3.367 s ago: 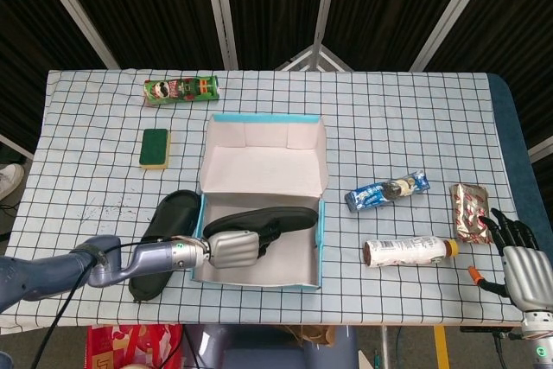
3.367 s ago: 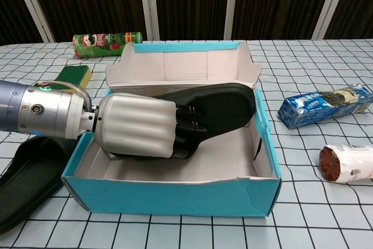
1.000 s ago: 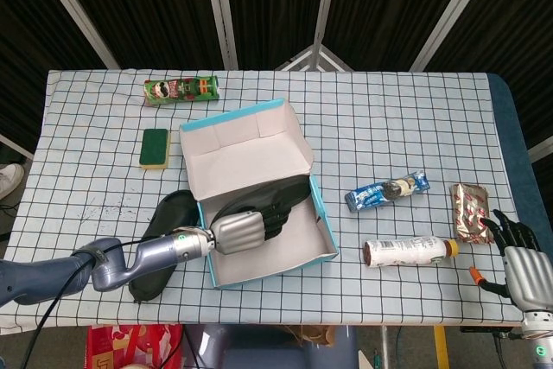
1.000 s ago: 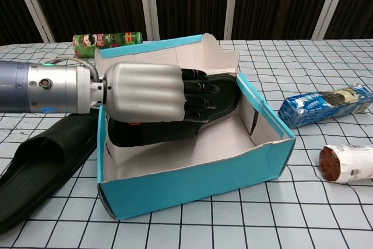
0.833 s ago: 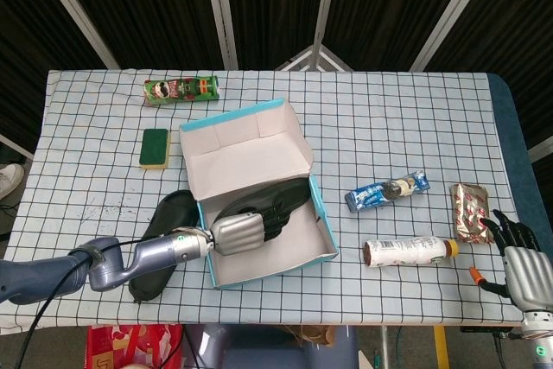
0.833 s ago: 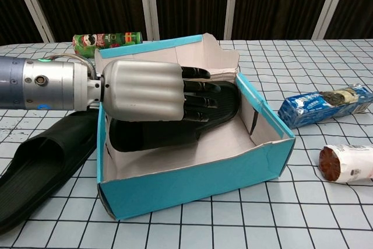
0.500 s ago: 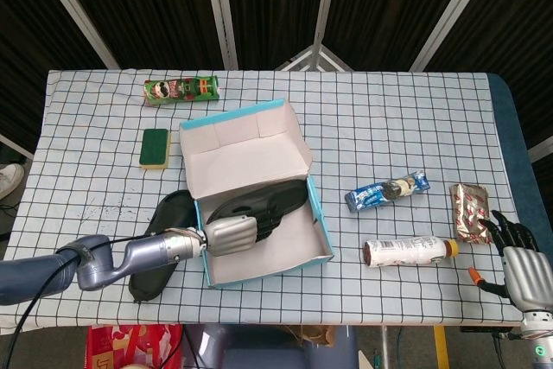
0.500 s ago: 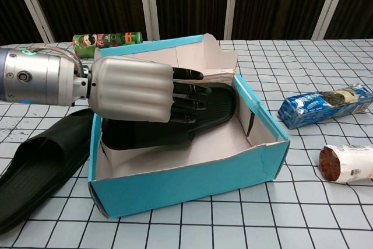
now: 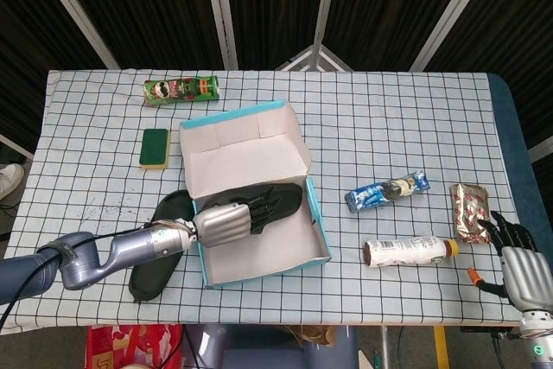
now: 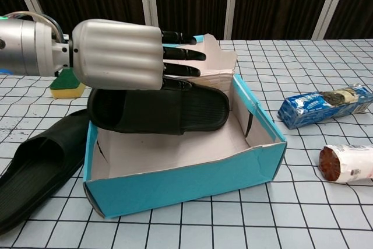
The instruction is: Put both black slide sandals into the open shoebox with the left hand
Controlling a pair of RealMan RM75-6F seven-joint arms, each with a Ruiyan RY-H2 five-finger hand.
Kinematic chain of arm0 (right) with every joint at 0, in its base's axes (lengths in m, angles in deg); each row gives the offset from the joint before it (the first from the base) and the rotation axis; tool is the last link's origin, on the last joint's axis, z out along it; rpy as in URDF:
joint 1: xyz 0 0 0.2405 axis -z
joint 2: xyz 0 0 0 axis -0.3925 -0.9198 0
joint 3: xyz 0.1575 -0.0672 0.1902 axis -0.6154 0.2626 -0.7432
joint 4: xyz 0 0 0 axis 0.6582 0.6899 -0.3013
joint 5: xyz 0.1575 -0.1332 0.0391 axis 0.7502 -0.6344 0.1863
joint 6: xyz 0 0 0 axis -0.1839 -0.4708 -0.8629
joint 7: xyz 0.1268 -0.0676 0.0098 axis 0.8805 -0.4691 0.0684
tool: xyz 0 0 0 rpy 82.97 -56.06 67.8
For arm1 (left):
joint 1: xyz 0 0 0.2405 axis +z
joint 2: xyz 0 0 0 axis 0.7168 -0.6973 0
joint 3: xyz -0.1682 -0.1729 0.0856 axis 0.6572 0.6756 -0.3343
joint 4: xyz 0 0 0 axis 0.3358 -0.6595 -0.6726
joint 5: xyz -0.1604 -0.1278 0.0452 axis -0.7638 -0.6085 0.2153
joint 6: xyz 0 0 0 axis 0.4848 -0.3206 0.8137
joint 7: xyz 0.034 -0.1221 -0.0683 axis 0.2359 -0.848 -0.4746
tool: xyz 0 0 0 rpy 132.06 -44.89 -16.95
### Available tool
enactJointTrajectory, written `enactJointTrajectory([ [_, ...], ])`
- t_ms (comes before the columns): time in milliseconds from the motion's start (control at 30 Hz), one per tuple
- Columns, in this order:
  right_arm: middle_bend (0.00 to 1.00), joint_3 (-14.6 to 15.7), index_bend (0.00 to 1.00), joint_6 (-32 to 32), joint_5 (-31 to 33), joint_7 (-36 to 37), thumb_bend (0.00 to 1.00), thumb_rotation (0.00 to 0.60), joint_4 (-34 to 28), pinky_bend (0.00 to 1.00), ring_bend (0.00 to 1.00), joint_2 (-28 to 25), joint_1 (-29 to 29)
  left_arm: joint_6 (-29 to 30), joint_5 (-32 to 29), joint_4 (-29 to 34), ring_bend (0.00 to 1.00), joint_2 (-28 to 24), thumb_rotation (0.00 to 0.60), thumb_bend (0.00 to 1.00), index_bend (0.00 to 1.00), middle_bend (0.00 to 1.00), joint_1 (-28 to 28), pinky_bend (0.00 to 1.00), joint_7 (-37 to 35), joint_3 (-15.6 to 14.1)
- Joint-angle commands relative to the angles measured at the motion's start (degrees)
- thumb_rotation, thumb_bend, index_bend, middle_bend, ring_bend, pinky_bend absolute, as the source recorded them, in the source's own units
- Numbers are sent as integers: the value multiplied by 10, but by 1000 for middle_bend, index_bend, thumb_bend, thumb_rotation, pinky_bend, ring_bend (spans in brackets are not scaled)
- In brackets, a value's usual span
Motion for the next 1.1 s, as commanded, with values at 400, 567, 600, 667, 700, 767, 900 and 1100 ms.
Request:
enactJointTrajectory([
  [400,57,1,173,6,2,2,272,600,1,69,107,-1,-2,-2,4,-25,13,41,600,339,225,230,9,95,18,3],
  [567,57,0,173,6,3,4,273,600,2,68,107,-1,-2,-7,10,-43,68,72,600,348,275,379,4,97,22,2],
  [600,57,0,173,6,3,5,273,600,2,68,107,-1,-2,-8,11,-46,78,79,600,350,284,409,4,97,23,2],
  [667,56,0,173,6,2,7,273,600,3,68,107,-2,-2,-9,10,-53,113,91,600,357,319,503,3,97,28,5],
  [700,57,0,173,5,2,8,273,600,3,68,107,-2,-1,-9,9,-55,130,96,600,359,336,539,3,97,31,6],
  [767,57,0,173,5,1,10,272,600,4,69,107,-2,-1,-12,6,-59,161,106,600,378,364,596,4,98,39,9],
  [900,57,0,173,5,1,14,271,600,5,68,107,-3,-1,-16,2,-66,201,120,600,410,389,666,7,100,61,12],
  [1100,57,1,173,4,-1,15,273,600,5,68,107,-3,-1,-28,-4,-83,209,140,600,412,391,676,13,100,86,8],
])
